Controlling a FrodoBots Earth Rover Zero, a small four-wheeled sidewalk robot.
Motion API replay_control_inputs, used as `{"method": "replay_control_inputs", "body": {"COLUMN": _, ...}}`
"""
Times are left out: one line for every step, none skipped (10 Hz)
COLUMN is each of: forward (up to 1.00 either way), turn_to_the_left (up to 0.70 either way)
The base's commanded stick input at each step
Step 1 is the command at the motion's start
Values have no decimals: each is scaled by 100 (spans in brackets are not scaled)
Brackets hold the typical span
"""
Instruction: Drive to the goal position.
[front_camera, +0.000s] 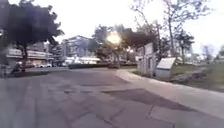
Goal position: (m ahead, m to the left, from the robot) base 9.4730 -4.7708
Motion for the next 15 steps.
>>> {"method": "replay_control_inputs", "body": {"forward": 70, "turn_to_the_left": 0}}
{"method": "replay_control_inputs", "body": {"forward": 70, "turn_to_the_left": 0}}
{"method": "replay_control_inputs", "body": {"forward": 70, "turn_to_the_left": 0}}
{"method": "replay_control_inputs", "body": {"forward": 70, "turn_to_the_left": 0}}
{"method": "replay_control_inputs", "body": {"forward": 70, "turn_to_the_left": 0}}
{"method": "replay_control_inputs", "body": {"forward": 70, "turn_to_the_left": 0}}
{"method": "replay_control_inputs", "body": {"forward": 70, "turn_to_the_left": 0}}
{"method": "replay_control_inputs", "body": {"forward": 70, "turn_to_the_left": 0}}
{"method": "replay_control_inputs", "body": {"forward": 70, "turn_to_the_left": 0}}
{"method": "replay_control_inputs", "body": {"forward": 70, "turn_to_the_left": 0}}
{"method": "replay_control_inputs", "body": {"forward": 70, "turn_to_the_left": 0}}
{"method": "replay_control_inputs", "body": {"forward": 70, "turn_to_the_left": 0}}
{"method": "replay_control_inputs", "body": {"forward": 70, "turn_to_the_left": 0}}
{"method": "replay_control_inputs", "body": {"forward": 70, "turn_to_the_left": 0}}
{"method": "replay_control_inputs", "body": {"forward": 70, "turn_to_the_left": 0}}
